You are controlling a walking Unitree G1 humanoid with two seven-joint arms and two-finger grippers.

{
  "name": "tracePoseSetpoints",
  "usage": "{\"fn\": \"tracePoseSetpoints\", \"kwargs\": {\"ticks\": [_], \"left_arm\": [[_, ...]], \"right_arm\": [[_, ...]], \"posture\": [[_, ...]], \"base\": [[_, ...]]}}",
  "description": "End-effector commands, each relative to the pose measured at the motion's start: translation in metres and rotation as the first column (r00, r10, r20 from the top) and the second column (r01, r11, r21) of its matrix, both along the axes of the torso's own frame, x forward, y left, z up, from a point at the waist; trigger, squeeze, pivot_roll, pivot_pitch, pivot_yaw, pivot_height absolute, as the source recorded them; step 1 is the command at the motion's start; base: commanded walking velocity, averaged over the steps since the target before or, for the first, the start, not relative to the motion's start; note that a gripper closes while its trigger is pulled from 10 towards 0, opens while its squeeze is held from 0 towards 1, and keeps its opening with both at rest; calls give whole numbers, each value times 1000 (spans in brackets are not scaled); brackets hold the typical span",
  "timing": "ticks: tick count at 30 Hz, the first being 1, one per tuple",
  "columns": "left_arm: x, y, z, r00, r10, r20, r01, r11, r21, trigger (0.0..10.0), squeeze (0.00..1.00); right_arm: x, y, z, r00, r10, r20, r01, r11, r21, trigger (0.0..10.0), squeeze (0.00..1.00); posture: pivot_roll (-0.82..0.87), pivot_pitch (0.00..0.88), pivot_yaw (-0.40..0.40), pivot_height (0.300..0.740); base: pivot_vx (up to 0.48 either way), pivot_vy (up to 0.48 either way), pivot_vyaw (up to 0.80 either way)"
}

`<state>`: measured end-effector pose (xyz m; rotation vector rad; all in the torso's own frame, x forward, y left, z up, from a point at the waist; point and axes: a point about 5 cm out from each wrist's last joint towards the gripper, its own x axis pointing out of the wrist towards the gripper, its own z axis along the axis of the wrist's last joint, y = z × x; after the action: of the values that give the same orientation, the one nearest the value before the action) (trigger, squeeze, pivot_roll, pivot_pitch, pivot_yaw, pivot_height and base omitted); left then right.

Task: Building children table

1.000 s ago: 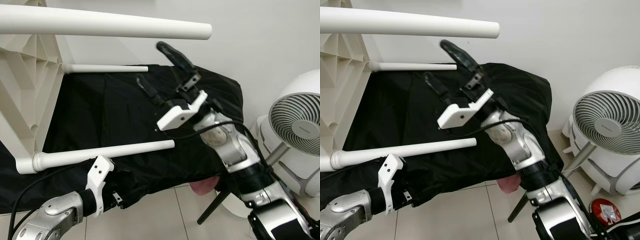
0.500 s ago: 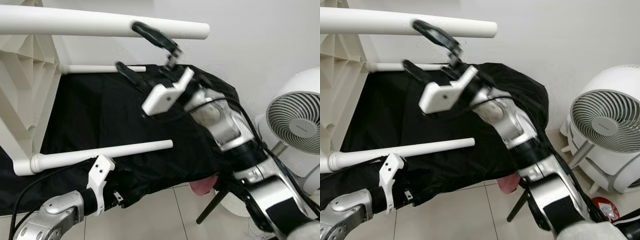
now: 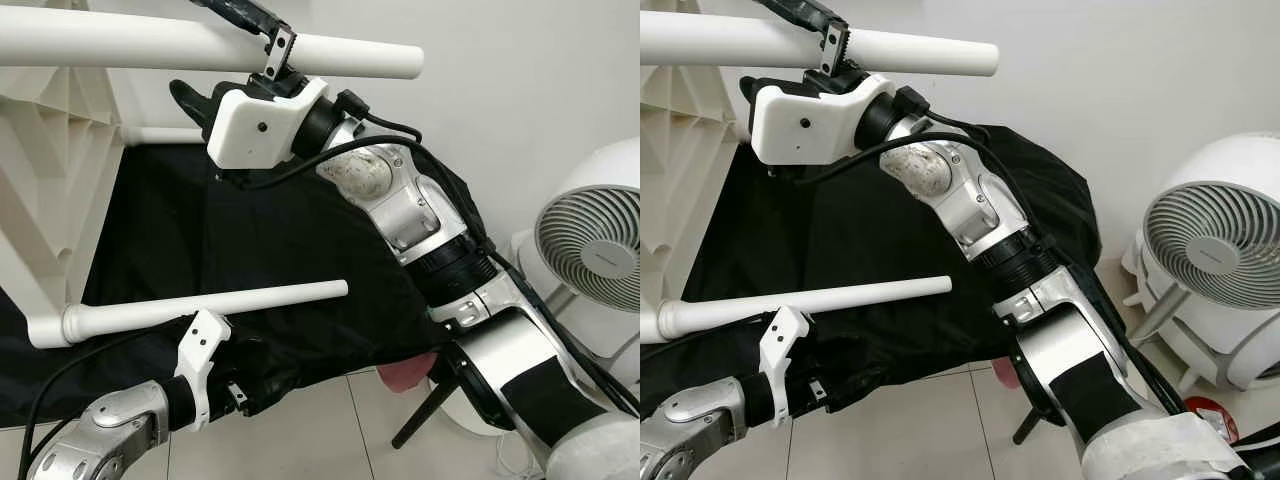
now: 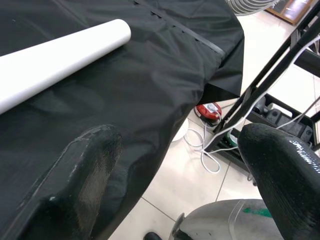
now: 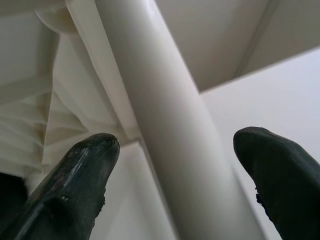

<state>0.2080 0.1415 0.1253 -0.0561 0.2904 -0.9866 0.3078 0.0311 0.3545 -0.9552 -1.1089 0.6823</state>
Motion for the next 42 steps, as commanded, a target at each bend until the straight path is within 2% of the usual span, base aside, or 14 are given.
{"fn": "tracePoseSetpoints", "kwargs": {"ticks": [1,4,5,6,18,24,25,26,28,31,33,36,39,42], "left_arm": [[-2,-2,-3,1000,-3,-26,3,1000,-6,10000,0],[-2,-5,-4,999,-1,-43,1,1000,-14,10000,0],[-3,-8,-5,999,1,-51,-2,1000,-17,10000,0],[-2,-11,-6,998,9,-57,-10,1000,-15,10000,0],[1,-21,-8,994,71,-89,-75,996,-42,10000,0],[8,-26,-12,981,152,-122,-158,987,-38,10000,0],[24,-31,-7,950,292,-107,-298,954,-44,10000,0],[24,-31,-7,950,292,-107,-298,954,-44,10000,0],[33,-34,-1,923,372,-102,-379,923,-66,10000,0],[37,-34,1,911,403,-95,-409,910,-62,10000,0],[48,-38,11,870,486,-82,-492,867,-81,10000,0],[62,-39,23,792,596,-130,-609,786,-108,10000,0],[64,-38,24,775,614,-146,-630,769,-107,10000,0],[67,-39,32,750,643,-155,-660,743,-112,10000,0]], "right_arm": [[1,6,6,1000,-22,-8,22,1000,-18,10000,0],[3,11,8,998,-57,-26,56,998,-24,10000,0],[4,12,8,996,-75,-46,74,997,-22,3843,0],[6,13,8,993,-97,-67,96,995,-24,0,0],[11,9,6,971,-218,-102,212,975,-64,0,0],[10,5,6,964,-242,-113,236,969,-67,0,0],[12,-1,11,955,-263,-136,263,965,-25,0,0],[12,-1,11,955,-263,-136,263,965,-25,0,0],[13,-5,14,949,-277,-149,280,960,-1,0,0],[14,-8,15,946,-285,-155,291,957,14,0,0],[16,-16,22,937,-306,-168,320,945,60,0,0],[21,-35,33,917,-350,-189,378,916,136,0,0],[21,-39,35,913,-359,-191,389,908,152,0,0],[23,-51,43,904,-376,-205,415,886,207,0,0]], "posture": [[-21,0,-29,740],[-22,0,-28,740],[-24,0,-28,740],[-24,0,-28,740],[-37,0,-29,740],[-39,0,-30,740],[-47,0,-27,740],[-47,0,-27,740],[-47,0,-27,740],[-49,0,-27,740],[-53,0,-22,740],[-59,0,-16,740],[-59,0,-16,740],[-63,0,-11,740]], "base": [[0,0,0],[0,0,0],[0,0,0],[0,0,0],[0,0,0],[0,0,0],[0,0,0],[0,0,0],[0,0,0],[0,0,0],[0,0,0],[0,0,0],[0,0,0],[0,0,0]]}}
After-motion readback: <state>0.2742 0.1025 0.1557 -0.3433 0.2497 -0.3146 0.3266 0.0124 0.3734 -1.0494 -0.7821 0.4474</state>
